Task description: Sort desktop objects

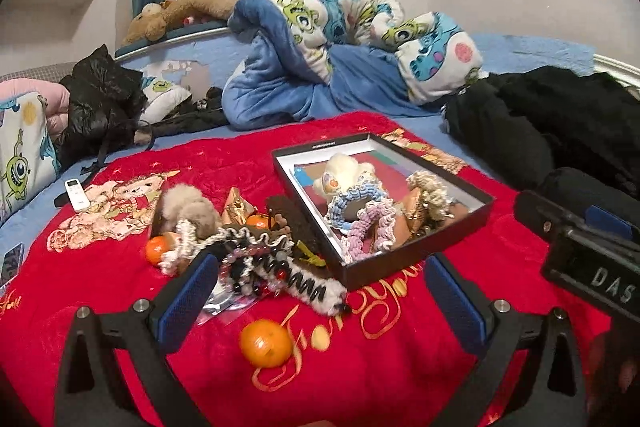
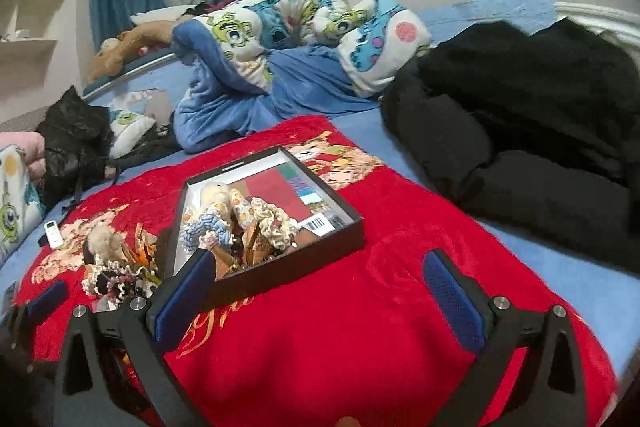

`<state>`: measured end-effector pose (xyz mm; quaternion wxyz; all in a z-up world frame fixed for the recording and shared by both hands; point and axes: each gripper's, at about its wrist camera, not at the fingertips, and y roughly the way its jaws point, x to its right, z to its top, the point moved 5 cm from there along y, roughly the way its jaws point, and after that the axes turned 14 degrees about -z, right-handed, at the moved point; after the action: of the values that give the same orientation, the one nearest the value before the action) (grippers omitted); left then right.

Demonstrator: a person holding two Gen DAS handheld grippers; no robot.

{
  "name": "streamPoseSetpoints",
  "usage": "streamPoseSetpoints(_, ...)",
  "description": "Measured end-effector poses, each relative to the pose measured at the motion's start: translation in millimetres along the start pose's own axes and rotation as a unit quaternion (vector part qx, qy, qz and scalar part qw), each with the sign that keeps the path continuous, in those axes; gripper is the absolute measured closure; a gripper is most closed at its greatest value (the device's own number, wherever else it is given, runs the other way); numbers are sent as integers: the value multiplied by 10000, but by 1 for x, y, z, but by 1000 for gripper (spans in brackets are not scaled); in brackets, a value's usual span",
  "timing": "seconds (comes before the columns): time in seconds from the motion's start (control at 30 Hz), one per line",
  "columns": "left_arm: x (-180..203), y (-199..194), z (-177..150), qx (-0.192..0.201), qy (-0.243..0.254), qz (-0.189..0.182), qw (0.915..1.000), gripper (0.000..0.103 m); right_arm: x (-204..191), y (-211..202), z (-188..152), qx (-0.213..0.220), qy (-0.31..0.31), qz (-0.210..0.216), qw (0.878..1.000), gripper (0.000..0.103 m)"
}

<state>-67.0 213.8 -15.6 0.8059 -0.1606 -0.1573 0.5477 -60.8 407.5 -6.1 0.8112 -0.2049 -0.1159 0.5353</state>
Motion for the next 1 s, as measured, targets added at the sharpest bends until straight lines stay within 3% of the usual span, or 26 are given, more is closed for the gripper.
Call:
streamPoseSetpoints(0.1, -5, -25, -3, 27, 0, -24, 10000, 0, 1, -26, -9, -26, -134, -351, 9993, 0)
streamPoseSetpoints(0.2, -10, -48, -12, 67, -121, -101, 9999, 0, 6, -54, -21, 87, 109, -169, 9998, 0)
streamPoseSetpoints(0.3, -13, -65, -20, 46, -48, 61, 10000, 0, 11, -71, -36, 170, 196, -90, 9996, 0)
streamPoseSetpoints(0.37, -16, -76, -23, 139, -103, 61, 9998, 0, 21, -79, -39, 120, 565, -242, 9980, 0)
streamPoseSetpoints(0.47, -22, -86, -24, 247, -231, -145, 9993, 0, 36, -93, -38, 361, 1069, -139, 9935, 0)
streamPoseSetpoints(0.7, -29, -86, -19, 323, -103, 76, 9994, 0, 26, -108, -30, 874, 516, -604, 9930, 0)
streamPoseSetpoints(1.0, -28, -88, -17, 432, -66, 31, 9990, 0, 18, -102, -32, 732, 494, -616, 9942, 0)
